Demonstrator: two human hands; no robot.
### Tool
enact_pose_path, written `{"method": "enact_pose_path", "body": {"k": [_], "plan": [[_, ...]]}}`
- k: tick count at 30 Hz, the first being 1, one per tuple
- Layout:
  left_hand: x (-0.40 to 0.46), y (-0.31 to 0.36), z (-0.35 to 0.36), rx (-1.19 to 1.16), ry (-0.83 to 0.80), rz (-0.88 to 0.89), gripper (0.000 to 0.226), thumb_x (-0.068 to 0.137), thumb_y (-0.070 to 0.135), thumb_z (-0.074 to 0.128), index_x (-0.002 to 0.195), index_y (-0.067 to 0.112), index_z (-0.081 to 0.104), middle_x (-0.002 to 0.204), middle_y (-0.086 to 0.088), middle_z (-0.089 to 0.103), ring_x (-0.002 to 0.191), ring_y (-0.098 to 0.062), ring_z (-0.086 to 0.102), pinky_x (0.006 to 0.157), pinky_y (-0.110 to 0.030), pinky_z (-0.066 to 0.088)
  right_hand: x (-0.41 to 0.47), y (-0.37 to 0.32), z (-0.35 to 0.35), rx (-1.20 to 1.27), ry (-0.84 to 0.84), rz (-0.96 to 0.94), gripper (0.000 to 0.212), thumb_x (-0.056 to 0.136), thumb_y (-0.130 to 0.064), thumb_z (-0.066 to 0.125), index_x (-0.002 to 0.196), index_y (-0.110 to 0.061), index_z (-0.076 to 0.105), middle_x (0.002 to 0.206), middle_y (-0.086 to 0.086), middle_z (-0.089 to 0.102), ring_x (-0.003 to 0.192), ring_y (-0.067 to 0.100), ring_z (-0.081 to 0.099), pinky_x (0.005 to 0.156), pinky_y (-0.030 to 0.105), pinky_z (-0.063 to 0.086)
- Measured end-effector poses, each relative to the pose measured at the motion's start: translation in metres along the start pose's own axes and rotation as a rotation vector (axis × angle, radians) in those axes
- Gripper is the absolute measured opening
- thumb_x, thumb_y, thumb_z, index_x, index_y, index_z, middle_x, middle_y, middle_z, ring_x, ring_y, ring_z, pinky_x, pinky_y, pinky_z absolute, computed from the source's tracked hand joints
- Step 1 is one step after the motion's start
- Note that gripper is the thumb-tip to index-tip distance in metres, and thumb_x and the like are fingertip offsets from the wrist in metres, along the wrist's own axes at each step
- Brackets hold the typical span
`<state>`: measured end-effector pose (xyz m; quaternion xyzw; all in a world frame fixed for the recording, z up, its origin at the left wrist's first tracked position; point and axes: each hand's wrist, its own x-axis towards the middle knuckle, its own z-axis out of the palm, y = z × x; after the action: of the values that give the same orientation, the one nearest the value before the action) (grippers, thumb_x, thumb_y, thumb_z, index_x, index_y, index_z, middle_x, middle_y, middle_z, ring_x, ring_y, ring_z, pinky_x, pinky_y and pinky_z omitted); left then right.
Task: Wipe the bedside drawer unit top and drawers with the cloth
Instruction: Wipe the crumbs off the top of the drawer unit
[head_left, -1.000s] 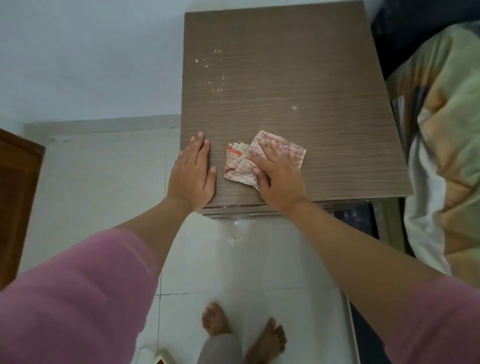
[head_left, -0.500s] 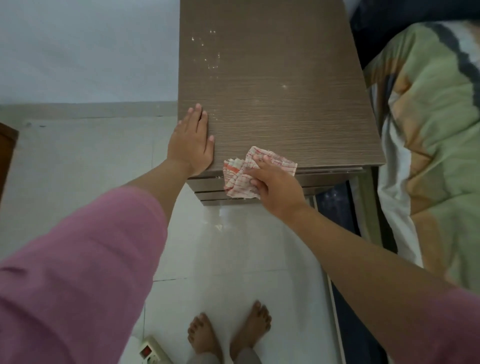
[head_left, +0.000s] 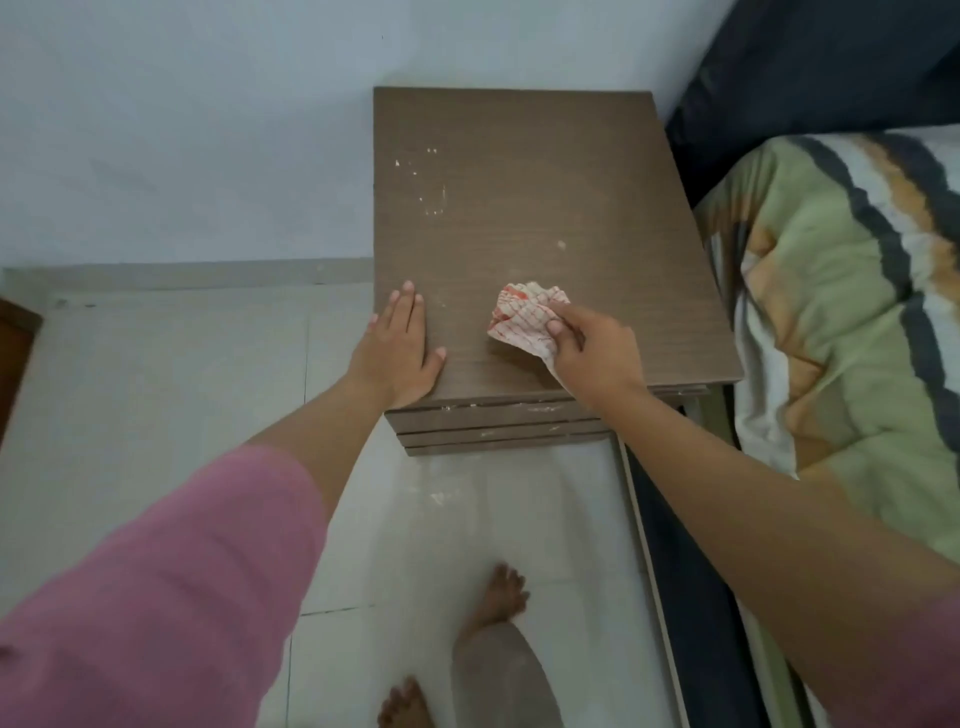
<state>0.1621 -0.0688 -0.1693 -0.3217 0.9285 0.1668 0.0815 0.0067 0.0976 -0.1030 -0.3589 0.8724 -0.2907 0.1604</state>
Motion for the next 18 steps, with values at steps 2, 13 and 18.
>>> {"method": "enact_pose_path", "body": {"k": [2,13,18], "plan": [[0.006,-0.001,0.000,-0.033,0.048,-0.004,0.075,0.093,0.044,0.035,0.146,0.003,0.003,0.156,-0.013,-0.005,0.144,-0.026,-0.002,0.115,-0.045,0.010,0.025,-0.004,0.006,0.023,0.019,0.032,0.032,0.094,-0.019,0.050,0.124,-0.018,0.061,0.116,0.007,0.068,0.108,0.026,0.061,0.088,0.025,0.044],[0.118,-0.014,-0.018,-0.049,0.174,-0.215,0.082,0.088,0.057,0.030,0.146,0.007,0.000,0.156,-0.009,-0.007,0.143,-0.021,-0.009,0.115,-0.042,0.001,0.218,-0.030,0.049,0.068,0.005,-0.066,0.032,0.096,-0.018,0.047,0.125,-0.018,0.059,0.120,0.004,0.065,0.109,0.025,0.059,0.083,0.022,0.037],[0.121,-0.016,-0.020,-0.071,0.137,-0.233,0.087,0.084,0.062,0.029,0.146,0.011,-0.003,0.156,-0.004,-0.011,0.143,-0.018,-0.013,0.114,-0.040,-0.001,0.307,-0.048,0.072,0.060,0.021,-0.111,0.035,0.095,-0.018,0.045,0.128,-0.017,0.057,0.125,0.008,0.061,0.119,0.027,0.052,0.091,0.030,0.039]]}}
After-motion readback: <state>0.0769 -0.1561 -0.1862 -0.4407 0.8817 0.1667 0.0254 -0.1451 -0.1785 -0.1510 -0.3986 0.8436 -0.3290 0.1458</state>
